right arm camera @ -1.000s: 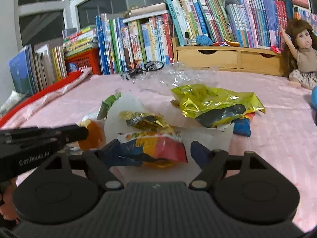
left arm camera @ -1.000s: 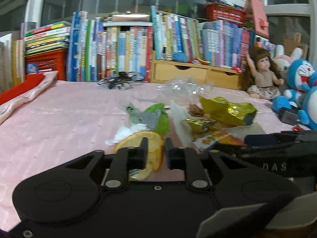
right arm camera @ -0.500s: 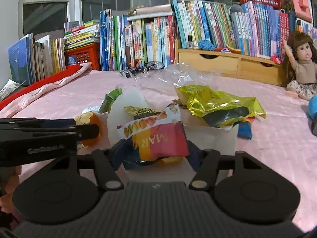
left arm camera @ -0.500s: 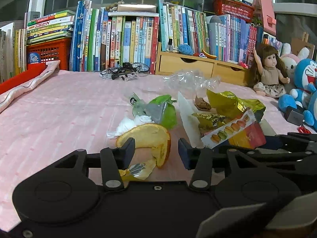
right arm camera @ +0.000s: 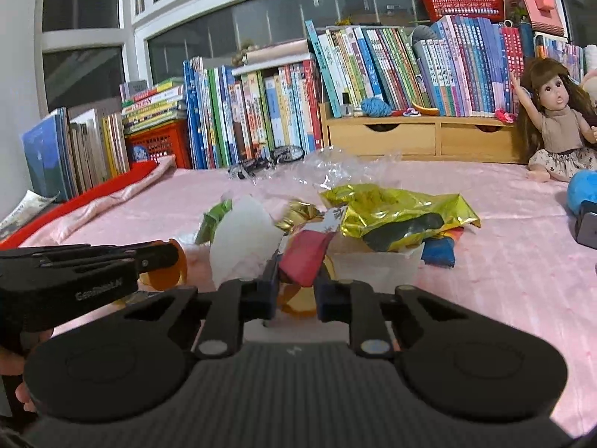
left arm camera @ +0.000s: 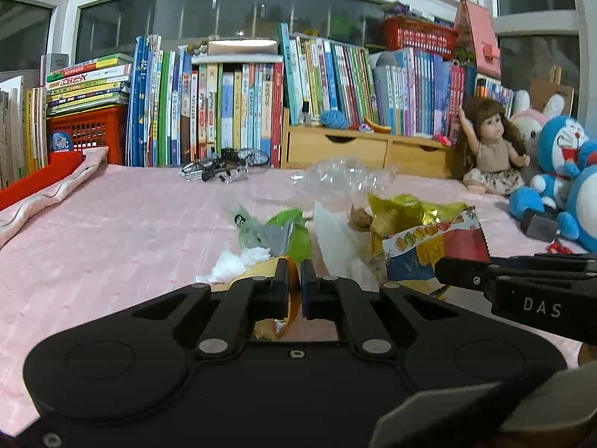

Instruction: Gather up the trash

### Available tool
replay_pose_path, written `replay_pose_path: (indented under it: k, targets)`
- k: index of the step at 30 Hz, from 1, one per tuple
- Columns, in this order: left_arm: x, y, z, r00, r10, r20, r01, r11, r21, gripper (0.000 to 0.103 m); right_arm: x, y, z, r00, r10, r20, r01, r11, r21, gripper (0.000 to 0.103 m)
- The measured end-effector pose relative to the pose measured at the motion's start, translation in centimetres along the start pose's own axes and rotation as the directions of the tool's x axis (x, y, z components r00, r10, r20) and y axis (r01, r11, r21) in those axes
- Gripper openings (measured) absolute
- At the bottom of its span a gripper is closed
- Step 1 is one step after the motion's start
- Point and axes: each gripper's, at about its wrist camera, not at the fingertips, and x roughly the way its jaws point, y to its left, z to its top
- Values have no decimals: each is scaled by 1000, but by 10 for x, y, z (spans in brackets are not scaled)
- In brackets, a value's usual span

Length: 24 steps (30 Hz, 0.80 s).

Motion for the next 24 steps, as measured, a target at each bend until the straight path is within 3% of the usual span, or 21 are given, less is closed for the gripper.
replay_pose_path:
  k: [9, 24]
  targets:
    - [-40, 9, 8, 996, -51, 75, 53, 998, -21, 6, -22, -3, 4, 999, 11, 45, -12, 1000, 21, 23]
    - [-101, -6, -4, 984, -107, 145, 95, 992, 84, 6, -56, 5, -9, 997, 48, 67, -47, 999, -3, 23]
